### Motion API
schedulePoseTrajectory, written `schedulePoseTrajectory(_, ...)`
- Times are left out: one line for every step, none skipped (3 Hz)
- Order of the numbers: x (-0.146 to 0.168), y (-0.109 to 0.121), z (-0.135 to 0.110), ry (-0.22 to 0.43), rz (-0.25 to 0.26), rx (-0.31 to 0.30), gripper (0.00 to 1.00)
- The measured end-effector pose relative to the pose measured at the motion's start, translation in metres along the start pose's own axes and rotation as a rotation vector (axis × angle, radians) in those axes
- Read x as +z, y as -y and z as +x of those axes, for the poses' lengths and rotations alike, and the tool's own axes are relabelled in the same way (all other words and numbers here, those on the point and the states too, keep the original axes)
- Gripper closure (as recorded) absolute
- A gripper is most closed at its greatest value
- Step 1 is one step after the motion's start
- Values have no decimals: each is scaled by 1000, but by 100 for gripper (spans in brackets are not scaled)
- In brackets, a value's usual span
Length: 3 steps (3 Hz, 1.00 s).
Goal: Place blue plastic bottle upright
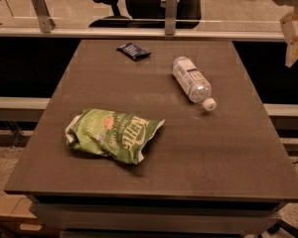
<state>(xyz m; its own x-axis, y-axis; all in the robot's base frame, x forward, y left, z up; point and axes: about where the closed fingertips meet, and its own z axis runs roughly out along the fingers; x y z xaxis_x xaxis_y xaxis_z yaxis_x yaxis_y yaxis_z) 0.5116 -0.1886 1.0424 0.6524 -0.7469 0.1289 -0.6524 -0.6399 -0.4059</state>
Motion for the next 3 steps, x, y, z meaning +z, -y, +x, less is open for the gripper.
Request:
schedulePoseTrajectory(2,13,-1,34,23,-190,0)
schedulePoseTrajectory(8,21,3,52,51,-369,0)
schedulePoseTrajectory(30,27,13,60,7,-539,0)
